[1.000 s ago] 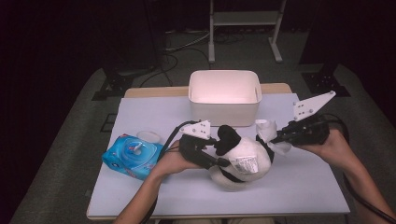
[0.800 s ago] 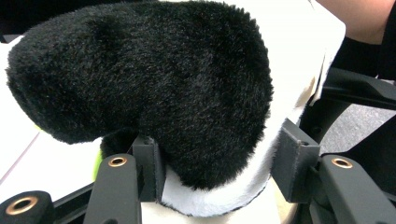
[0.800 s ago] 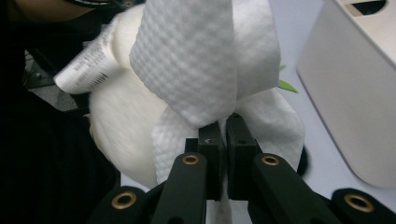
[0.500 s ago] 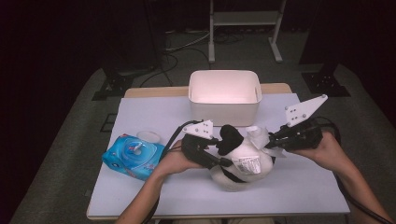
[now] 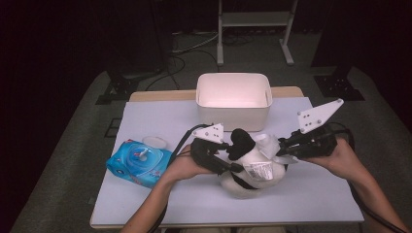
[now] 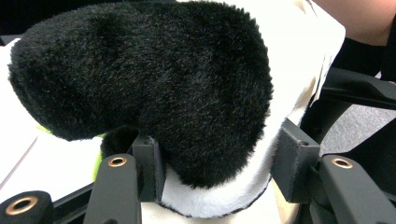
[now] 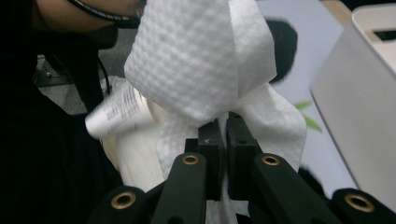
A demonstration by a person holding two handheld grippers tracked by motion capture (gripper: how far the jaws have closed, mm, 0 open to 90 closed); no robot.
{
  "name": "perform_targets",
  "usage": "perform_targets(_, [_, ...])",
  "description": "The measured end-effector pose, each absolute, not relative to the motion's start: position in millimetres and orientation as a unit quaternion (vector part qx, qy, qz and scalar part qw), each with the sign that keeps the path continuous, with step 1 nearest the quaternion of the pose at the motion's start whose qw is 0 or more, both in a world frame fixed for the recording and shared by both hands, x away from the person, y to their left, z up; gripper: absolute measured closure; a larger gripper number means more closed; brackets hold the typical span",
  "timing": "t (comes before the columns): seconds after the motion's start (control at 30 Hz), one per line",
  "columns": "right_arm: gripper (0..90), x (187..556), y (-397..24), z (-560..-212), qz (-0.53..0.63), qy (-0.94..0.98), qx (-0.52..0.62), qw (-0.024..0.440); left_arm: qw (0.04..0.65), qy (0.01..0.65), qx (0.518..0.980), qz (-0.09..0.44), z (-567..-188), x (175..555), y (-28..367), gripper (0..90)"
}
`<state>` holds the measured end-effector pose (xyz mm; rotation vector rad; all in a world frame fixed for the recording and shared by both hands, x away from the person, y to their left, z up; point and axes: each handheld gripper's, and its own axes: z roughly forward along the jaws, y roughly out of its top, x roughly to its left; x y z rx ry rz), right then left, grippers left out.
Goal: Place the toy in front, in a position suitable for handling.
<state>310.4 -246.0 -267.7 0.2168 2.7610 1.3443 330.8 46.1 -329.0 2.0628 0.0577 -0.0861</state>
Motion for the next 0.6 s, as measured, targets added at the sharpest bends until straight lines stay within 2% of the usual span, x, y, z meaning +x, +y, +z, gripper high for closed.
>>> perform_targets(0.2, [86.1,310,-235,-261,0.440,0.896,0.054,0.030,0.515,0.024,0.856,-0.037,-330,332,47,45.1])
perform_targets(0.47, [86.0,308,-258,-275,0.430,0.899,0.082,0.018,0.519,0.042,0.853,-0.041,-329,335,57,45.1])
perform_targets(0.6, [86.1,307,-255,-271,0.435,0.897,0.076,0.021,0.516,0.040,0.855,-0.039,-325,334,54,45.1])
